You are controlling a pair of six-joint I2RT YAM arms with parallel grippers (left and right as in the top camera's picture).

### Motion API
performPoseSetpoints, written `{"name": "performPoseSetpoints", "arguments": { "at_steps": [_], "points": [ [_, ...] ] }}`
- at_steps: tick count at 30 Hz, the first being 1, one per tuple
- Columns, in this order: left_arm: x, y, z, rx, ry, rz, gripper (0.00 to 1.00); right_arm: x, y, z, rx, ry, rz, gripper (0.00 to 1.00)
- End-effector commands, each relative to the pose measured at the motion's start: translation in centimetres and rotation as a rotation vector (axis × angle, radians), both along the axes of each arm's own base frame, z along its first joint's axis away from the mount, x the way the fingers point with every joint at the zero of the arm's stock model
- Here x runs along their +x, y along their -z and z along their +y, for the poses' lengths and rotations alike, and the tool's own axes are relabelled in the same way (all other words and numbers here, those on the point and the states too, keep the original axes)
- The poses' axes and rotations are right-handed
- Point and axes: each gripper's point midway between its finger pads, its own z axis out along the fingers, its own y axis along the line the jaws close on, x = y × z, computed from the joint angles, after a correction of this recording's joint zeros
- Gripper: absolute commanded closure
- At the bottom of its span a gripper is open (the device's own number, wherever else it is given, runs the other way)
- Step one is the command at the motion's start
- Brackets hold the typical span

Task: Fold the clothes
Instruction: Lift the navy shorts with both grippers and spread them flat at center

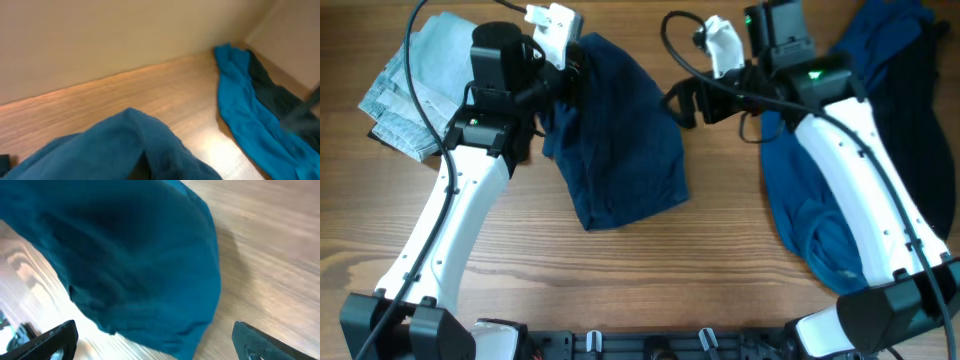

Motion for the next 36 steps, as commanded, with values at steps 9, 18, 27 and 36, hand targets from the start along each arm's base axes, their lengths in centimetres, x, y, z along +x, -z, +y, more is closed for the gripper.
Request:
{"name": "performPoseSetpoints", "arguments": {
  "at_steps": [9,18,27,36],
  "points": [
    [2.6,-2.3,3.7,-0.050,-0.294,-0.040,0.96,-5.0,6.3,9.6,-0.128,0.293,-0.007,0.09],
    [3.0,-2.1,4.9,-0.067,-0.381,-0.023,0.96,-6.5,9.3,14.6,0.037,0.402,-0.121,0.15],
    [3.0,-2.0,4.9,-0.064,-0.382,-0.017,0.96,-5.9,15.6,15.6,-0.043,0.391,-0.055,0.59],
    [2.2,-4.5,6.9,-0.082,-0.419,-0.068,0.96,0.3,5.2,2.3,-0.064,0.432,-0.198,0.96]
  ]
}}
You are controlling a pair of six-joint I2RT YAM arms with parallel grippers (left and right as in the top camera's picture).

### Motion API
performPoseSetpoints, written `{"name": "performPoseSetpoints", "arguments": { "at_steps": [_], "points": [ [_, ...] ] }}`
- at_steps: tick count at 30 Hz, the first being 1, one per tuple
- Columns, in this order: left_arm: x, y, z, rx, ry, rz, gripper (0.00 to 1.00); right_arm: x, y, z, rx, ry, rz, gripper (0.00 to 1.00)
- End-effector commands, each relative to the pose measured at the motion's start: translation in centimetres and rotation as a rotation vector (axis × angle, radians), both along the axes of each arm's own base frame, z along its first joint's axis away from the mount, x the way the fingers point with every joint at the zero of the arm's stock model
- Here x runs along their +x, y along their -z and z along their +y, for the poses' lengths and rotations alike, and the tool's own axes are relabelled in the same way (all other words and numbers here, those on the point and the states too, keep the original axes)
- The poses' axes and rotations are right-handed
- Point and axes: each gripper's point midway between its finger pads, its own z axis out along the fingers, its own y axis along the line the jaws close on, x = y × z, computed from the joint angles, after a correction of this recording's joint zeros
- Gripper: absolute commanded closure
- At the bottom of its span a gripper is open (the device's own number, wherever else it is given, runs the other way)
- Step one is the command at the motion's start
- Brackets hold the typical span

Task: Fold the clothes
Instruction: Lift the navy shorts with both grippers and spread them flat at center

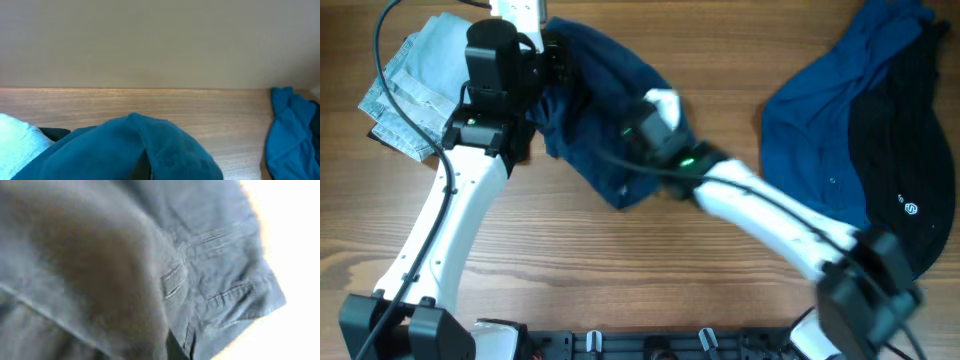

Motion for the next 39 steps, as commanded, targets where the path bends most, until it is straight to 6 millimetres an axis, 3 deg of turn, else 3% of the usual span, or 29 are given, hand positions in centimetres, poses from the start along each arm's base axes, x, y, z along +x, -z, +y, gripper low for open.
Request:
{"name": "performPoseSetpoints", "arguments": {
  "at_steps": [1,3,5,9,11,14,16,18,23,25,29,35,36,39],
  "points": [
    [-1.5,-4.8,1.7,-0.016,-0.043,-0.100,0.96,1.1,-9.0,-4.5,0.058,-0.117,-0.178,0.96],
    [-3.6,-7.1,2.0,-0.021,-0.042,-0.131,0.96,0.5,-14.7,-9.2,0.100,-0.134,-0.255,0.96],
    [-6.0,-9.0,2.3,-0.025,-0.041,-0.149,0.96,-0.9,-18.4,-12.2,0.077,-0.144,-0.286,0.96],
    [-11.7,-13.6,2.2,-0.040,-0.012,-0.243,0.96,-4.6,-25.2,-15.6,-0.012,-0.159,-0.320,0.96],
    [-15.3,-16.6,2.2,-0.060,0.008,-0.329,0.96,-7.0,-28.2,-16.2,-0.032,-0.174,-0.337,0.96],
    [-20.7,-20.3,2.7,-0.089,0.027,-0.452,0.96,-10.3,-31.0,-16.9,-0.049,-0.188,-0.344,0.96],
    [-23.3,-21.6,3.2,-0.100,0.028,-0.506,0.96,-11.8,-32.4,-17.2,-0.052,-0.194,-0.367,0.96],
    [-24.3,-22.2,3.5,-0.076,0.029,-0.542,0.96,-12.2,-33.1,-16.9,-0.042,-0.217,-0.389,0.96],
    [-24.7,-23.2,3.8,-0.081,0.011,-0.574,0.96,-13.9,-34.8,-15.1,0.026,-0.332,-0.437,0.96],
    [-24.4,-22.8,3.9,-0.060,0.009,-0.563,0.96,-13.6,-33.3,-15.4,0.007,-0.315,-0.370,0.96],
    [-18.9,-17.4,2.6,-0.015,0.016,-0.347,0.96,-9.5,-28.0,-15.3,-0.037,-0.287,-0.147,0.95],
    [-7.7,-6.6,0.1,0.048,0.026,-0.048,0.96,2.0,-16.3,-16.5,-0.130,-0.205,0.158,0.96],
    [-6.7,-5.5,-0.1,0.053,0.026,-0.028,0.96,3.6,-14.7,-17.0,-0.130,-0.195,0.184,0.96],
    [-1.8,-0.5,-1.2,0.065,0.028,0.028,0.96,9.9,-7.5,-18.5,-0.133,-0.164,0.244,0.96]
  ]
}}
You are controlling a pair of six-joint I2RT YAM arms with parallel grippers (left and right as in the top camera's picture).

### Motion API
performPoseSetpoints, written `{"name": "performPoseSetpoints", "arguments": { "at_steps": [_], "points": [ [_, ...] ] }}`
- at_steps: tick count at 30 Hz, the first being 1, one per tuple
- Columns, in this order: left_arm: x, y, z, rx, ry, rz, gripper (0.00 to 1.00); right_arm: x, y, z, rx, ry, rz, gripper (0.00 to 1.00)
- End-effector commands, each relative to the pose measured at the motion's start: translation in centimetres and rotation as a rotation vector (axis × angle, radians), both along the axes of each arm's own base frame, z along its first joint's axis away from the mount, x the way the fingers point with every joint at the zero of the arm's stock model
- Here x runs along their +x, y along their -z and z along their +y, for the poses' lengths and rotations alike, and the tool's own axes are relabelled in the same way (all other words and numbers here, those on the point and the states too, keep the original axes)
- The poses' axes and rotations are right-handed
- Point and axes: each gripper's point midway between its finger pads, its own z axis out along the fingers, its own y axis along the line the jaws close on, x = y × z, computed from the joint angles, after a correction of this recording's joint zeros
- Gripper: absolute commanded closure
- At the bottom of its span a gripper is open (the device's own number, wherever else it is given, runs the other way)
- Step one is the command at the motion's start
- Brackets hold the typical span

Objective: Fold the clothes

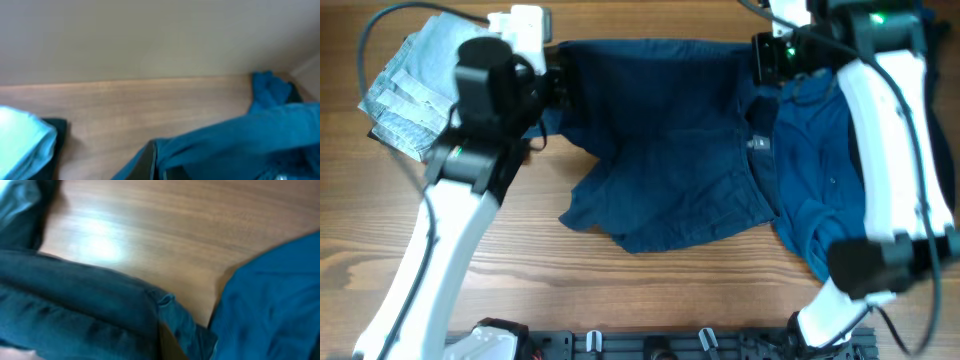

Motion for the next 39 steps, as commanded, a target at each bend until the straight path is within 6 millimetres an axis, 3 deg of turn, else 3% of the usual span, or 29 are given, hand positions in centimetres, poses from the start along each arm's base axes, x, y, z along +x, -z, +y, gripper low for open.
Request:
{"name": "performPoseSetpoints", "arguments": {
  "at_steps": [1,3,4,5,6,8,10,12,15,17,20,23,25,28,31,32,34,36,38,39],
  "points": [
    [4.0,3.4,0.2,0.030,-0.038,0.020,0.96,5.5,6.4,-2.8,-0.056,0.045,0.029,0.96],
    [6.1,5.4,-0.3,0.029,-0.038,0.017,0.96,9.3,9.7,-3.3,-0.062,0.057,-0.014,0.96],
    [7.2,6.5,-0.5,0.028,-0.038,0.012,0.69,11.9,11.3,-3.4,-0.054,0.067,-0.067,0.86],
    [8.2,7.6,-0.7,0.028,-0.038,0.010,0.23,14.0,12.4,-3.6,-0.039,0.091,-0.116,0.28],
    [9.0,8.8,-0.9,0.028,-0.039,0.011,0.00,15.6,12.7,-3.9,-0.026,0.108,-0.161,0.01],
    [9.3,9.4,-0.7,0.031,-0.044,0.021,0.00,16.6,11.9,-4.8,-0.011,0.145,-0.204,0.00],
    [8.7,8.4,0.0,0.031,-0.055,0.027,0.00,16.0,9.5,-6.3,0.002,0.186,-0.224,0.00],
    [6.9,7.3,0.5,0.045,-0.056,0.088,0.00,13.8,6.8,-6.3,0.037,0.171,-0.200,0.00],
    [5.2,7.3,1.0,0.067,-0.059,0.170,0.00,9.7,3.9,-4.0,0.140,0.073,-0.129,0.00],
    [5.7,9.7,1.3,0.102,-0.053,0.216,0.00,6.7,3.5,-2.1,0.204,-0.042,-0.057,0.00],
    [4.3,13.1,1.3,0.134,-0.042,0.347,0.00,3.6,5.0,-2.0,0.203,-0.046,0.084,0.00],
    [-1.7,15.6,1.3,0.120,-0.013,0.612,0.00,1.4,4.6,-2.0,0.204,-0.038,0.151,0.01],
    [-6.8,17.3,0.9,0.096,0.033,0.832,0.04,1.2,3.9,-2.0,0.202,-0.040,0.135,0.00],
    [-11.4,18.6,1.5,0.111,0.042,1.032,0.14,1.5,3.7,-2.1,0.195,-0.040,0.118,0.01],
    [-12.5,20.9,1.7,0.119,0.041,1.070,0.17,1.9,3.6,-2.1,0.195,-0.042,0.100,0.01],
    [-13.1,22.6,1.6,0.112,0.047,1.079,0.20,2.0,3.6,-2.1,0.193,-0.047,0.093,0.01],
    [-13.8,24.9,0.5,0.045,0.098,1.079,0.22,2.2,3.5,-2.1,0.185,-0.065,0.079,0.01],
    [-13.9,25.9,-0.3,0.002,0.130,1.060,0.25,2.3,3.5,-2.1,0.184,-0.068,0.074,0.00],
    [-13.8,26.9,-0.5,-0.008,0.139,1.032,0.35,2.3,3.5,-2.1,0.178,-0.084,0.067,0.00],
    [-14.0,27.0,-0.7,-0.021,0.155,1.033,0.50,2.3,3.5,-2.1,0.177,-0.086,0.065,0.00]
  ]
}}
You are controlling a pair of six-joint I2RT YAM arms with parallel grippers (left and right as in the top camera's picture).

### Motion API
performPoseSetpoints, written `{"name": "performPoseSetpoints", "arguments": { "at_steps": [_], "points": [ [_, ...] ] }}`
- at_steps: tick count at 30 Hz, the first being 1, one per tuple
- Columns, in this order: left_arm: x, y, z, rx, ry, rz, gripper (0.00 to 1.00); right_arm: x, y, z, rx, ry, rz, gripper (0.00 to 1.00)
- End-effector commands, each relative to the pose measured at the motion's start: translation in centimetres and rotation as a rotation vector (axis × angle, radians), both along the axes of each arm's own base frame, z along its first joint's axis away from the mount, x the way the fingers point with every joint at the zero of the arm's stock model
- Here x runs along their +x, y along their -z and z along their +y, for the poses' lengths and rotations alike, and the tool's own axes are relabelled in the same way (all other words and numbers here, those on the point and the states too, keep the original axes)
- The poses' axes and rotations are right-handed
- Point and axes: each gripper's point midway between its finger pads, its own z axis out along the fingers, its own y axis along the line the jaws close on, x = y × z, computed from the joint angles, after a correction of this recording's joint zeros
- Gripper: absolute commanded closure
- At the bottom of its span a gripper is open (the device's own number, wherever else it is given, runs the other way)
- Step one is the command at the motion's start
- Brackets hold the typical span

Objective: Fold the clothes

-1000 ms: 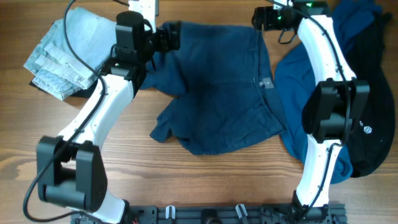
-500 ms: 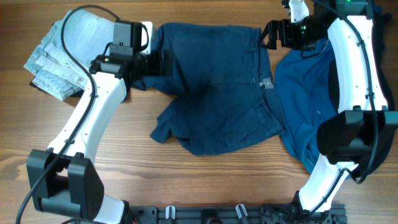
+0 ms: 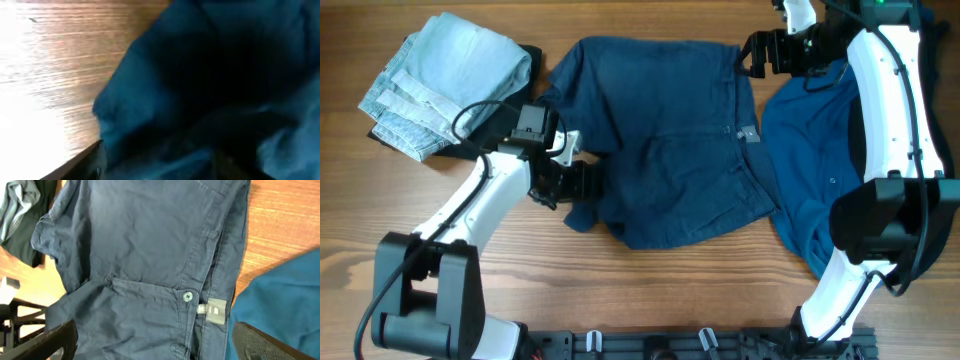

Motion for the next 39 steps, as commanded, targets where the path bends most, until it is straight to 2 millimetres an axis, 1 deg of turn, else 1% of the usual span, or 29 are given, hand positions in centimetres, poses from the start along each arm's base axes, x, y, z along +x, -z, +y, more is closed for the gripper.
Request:
{"name": "performPoseSetpoints", "arguments": {
  "at_steps": [1,2,3,5,6,8,10,11,12,13,15,17,19,20,21,23,24,26,27,28,29,30,33,34,35,37,38,39],
  "points": [
    [-0.7,0.0,-1.0,-0.063,0.021,0.009,0.62,-0.3,-1.8,0.3,0.007,-0.036,-0.059,0.01],
    [-0.9,-0.1,-1.2,-0.072,0.039,0.006,0.66,-0.3,-1.8,0.3,0.007,-0.036,-0.059,0.01],
    [-1.0,-0.1,-1.3,-0.081,0.066,-0.002,0.64,-0.2,-1.9,0.3,0.007,-0.036,-0.061,0.00],
    [-1.2,0.2,-1.2,-0.074,0.092,-0.010,0.55,-0.1,-1.9,0.3,0.006,-0.036,-0.067,0.00],
    [-1.6,0.6,-1.1,-0.071,0.100,-0.001,0.50,-0.1,-1.9,0.3,0.006,-0.037,-0.067,0.00],
    [-2.8,1.9,-0.5,-0.046,0.096,0.028,0.34,0.0,-1.9,0.3,0.006,-0.038,-0.070,0.00],
    [-3.3,2.6,0.0,-0.015,0.092,0.039,0.36,0.0,-1.9,0.3,0.006,-0.037,-0.073,0.01],
    [-3.5,2.8,0.0,-0.016,0.092,0.044,0.59,0.1,-1.9,0.3,0.006,-0.038,-0.074,0.00],
    [-3.7,2.9,0.1,-0.015,0.091,0.049,0.75,0.1,-1.9,0.3,0.006,-0.038,-0.074,0.00],
    [-3.8,2.9,0.1,-0.015,0.084,0.054,0.96,0.1,-1.9,0.3,0.006,-0.038,-0.073,0.00],
    [-3.6,2.7,-0.1,-0.029,0.075,0.051,0.96,0.1,-1.9,0.3,0.006,-0.037,-0.073,0.00],
    [-2.0,1.3,-0.5,-0.040,0.071,0.001,0.96,0.1,-1.9,0.3,0.006,-0.037,-0.075,0.01],
    [1.3,-2.3,-1.0,-0.051,0.061,-0.121,0.96,0.1,-1.9,0.3,0.006,-0.038,-0.074,0.00],
    [3.2,-4.5,-0.7,-0.029,0.050,-0.200,0.96,0.1,-1.9,0.3,0.006,-0.037,-0.074,0.00],
    [5.8,-7.6,0.0,0.021,0.015,-0.312,0.96,0.1,-1.9,0.3,0.006,-0.037,-0.074,0.00],
    [8.6,-11.3,1.6,0.099,-0.053,-0.431,0.96,0.1,-1.9,0.3,0.006,-0.037,-0.074,0.00],
    [10.6,-14.2,2.8,0.149,-0.099,-0.518,0.96,0.1,-1.9,0.3,0.006,-0.037,-0.074,0.00],
    [12.9,-17.3,4.4,0.184,-0.160,-0.623,0.96,0.1,-1.9,0.3,0.006,-0.037,-0.074,0.00],
    [13.7,-18.1,4.8,0.178,-0.176,-0.663,0.96,0.1,-1.9,0.3,0.006,-0.037,-0.074,0.00],
    [14.3,-18.3,5.0,0.176,-0.186,-0.685,0.92,0.1,-1.9,0.4,0.006,-0.037,-0.073,0.00],
    [14.6,-18.3,5.0,0.175,-0.188,-0.693,0.21,0.1,-1.8,0.3,0.007,-0.035,-0.072,0.00],
    [14.4,-18.0,5.0,0.178,-0.186,-0.675,0.00,0.1,-1.9,0.3,0.007,-0.035,-0.072,0.00],
    [11.7,-15.6,5.3,0.174,-0.241,-0.508,0.00,0.1,-1.8,0.4,0.007,-0.036,-0.071,0.00],
    [9.5,-14.1,5.5,0.177,-0.277,-0.387,0.00,0.0,-1.8,0.3,0.006,-0.036,-0.070,0.00],
    [6.6,-12.6,5.3,0.175,-0.270,-0.248,0.00,0.0,-1.8,0.3,0.006,-0.037,-0.070,0.00],
    [3.0,-10.6,5.2,0.198,-0.268,-0.088,0.01,0.1,-1.8,0.3,0.005,-0.038,-0.072,0.01],
    [2.0,-9.8,5.1,0.208,-0.259,-0.051,0.04,0.1,-1.8,0.3,0.005,-0.038,-0.074,0.01],
    [0.9,-8.6,4.9,0.219,-0.244,-0.018,0.09,0.1,-1.8,0.3,0.005,-0.039,-0.074,0.00]
  ]
}}
